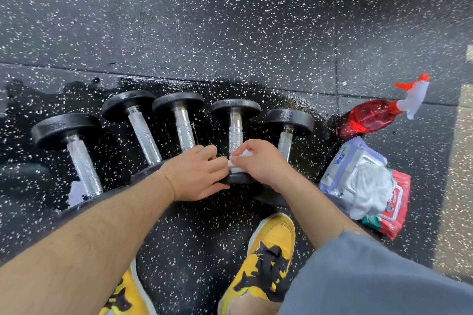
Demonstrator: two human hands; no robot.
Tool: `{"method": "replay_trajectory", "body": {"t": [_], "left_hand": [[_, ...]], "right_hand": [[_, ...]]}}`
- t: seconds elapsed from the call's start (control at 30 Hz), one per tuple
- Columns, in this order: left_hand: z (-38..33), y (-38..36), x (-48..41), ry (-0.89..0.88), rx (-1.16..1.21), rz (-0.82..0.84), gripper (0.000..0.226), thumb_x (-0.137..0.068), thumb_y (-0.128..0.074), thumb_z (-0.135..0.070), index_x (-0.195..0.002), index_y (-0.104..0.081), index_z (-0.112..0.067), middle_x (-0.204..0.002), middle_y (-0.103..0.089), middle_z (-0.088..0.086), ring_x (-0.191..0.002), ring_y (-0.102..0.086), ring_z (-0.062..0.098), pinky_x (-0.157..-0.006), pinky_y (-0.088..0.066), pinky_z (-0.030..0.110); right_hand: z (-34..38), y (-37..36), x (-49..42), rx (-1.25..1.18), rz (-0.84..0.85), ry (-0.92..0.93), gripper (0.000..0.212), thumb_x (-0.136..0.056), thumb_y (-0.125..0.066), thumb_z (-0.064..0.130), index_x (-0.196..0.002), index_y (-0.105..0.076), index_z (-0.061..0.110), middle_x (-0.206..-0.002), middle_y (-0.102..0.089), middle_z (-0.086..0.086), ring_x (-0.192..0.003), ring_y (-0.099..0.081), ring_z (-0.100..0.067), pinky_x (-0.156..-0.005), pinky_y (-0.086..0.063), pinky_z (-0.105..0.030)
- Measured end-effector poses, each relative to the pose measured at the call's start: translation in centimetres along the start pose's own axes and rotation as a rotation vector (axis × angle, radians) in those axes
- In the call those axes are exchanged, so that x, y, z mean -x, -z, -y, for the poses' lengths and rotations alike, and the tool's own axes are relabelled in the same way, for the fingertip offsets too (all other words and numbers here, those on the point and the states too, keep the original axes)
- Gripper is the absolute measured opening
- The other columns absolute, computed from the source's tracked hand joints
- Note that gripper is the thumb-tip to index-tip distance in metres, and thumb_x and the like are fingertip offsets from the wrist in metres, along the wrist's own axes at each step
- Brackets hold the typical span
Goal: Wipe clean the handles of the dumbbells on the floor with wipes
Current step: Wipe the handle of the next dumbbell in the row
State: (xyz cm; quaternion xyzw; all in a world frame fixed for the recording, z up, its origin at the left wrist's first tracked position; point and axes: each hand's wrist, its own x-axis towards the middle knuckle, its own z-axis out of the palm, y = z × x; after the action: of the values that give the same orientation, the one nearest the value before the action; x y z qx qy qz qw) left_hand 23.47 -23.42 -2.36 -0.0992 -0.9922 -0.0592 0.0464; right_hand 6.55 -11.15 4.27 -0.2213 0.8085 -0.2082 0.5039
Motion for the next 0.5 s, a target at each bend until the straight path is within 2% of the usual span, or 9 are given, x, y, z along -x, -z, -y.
{"method": "replay_trajectory", "body": {"t": [0.07, 0.17, 0.3, 0.4, 0.5], "left_hand": [[0.0, 0.0, 0.1, 0.001, 0.009, -0.019, 0.038, -0.102, -0.053, -0.051, -0.097, -0.067, -0.016, -0.087, -0.053, -0.003, -0.078, -0.041, 0.021, -0.064, -0.043, 0.034], [-0.3, -0.4, 0.2, 0.008, 0.017, -0.046, 0.037, -0.100, -0.056, -0.050, -0.098, -0.071, -0.017, -0.091, -0.055, -0.003, -0.079, -0.042, 0.022, -0.064, -0.042, 0.034], [-0.2, -0.3, -0.1, 0.020, 0.031, -0.076, 0.038, -0.101, -0.053, -0.049, -0.099, -0.073, -0.017, -0.095, -0.059, -0.002, -0.081, -0.045, 0.023, -0.066, -0.039, 0.035], [-0.2, -0.2, 0.0, 0.025, 0.049, -0.091, 0.038, -0.100, -0.052, -0.048, -0.098, -0.073, -0.016, -0.094, -0.060, -0.001, -0.082, -0.044, 0.023, -0.065, -0.037, 0.034], [-0.3, -0.3, -0.1, 0.025, 0.062, -0.101, 0.031, -0.092, -0.064, -0.045, -0.091, -0.072, -0.015, -0.091, -0.059, -0.001, -0.085, -0.040, 0.023, -0.064, -0.037, 0.034]], "right_hand": [[0.4, -0.1, 0.1, -0.003, -0.010, -0.015, 0.008, -0.090, -0.061, 0.029, -0.094, -0.067, 0.033, -0.097, -0.066, 0.011, -0.082, -0.062, -0.011, -0.070, -0.050, -0.030], [1.1, -0.2, 0.0, -0.025, -0.039, 0.000, 0.014, -0.091, -0.056, 0.025, -0.100, -0.067, 0.029, -0.099, -0.063, 0.014, -0.082, -0.059, -0.005, -0.067, -0.047, -0.023], [2.5, -0.2, -1.5, -0.067, -0.108, 0.057, 0.014, -0.092, -0.059, 0.021, -0.102, -0.066, 0.029, -0.095, -0.060, 0.018, -0.070, -0.053, 0.003, -0.056, -0.040, -0.015], [2.9, -1.0, -2.5, -0.112, -0.160, 0.084, 0.014, -0.091, -0.067, 0.031, -0.105, -0.065, 0.030, -0.097, -0.063, 0.013, -0.073, -0.057, -0.002, -0.060, -0.044, -0.021], [2.6, -1.7, -2.4, -0.075, -0.168, 0.081, 0.017, -0.091, -0.064, 0.029, -0.108, -0.061, 0.031, -0.100, -0.062, 0.013, -0.078, -0.058, -0.004, -0.062, -0.042, -0.023]]}}
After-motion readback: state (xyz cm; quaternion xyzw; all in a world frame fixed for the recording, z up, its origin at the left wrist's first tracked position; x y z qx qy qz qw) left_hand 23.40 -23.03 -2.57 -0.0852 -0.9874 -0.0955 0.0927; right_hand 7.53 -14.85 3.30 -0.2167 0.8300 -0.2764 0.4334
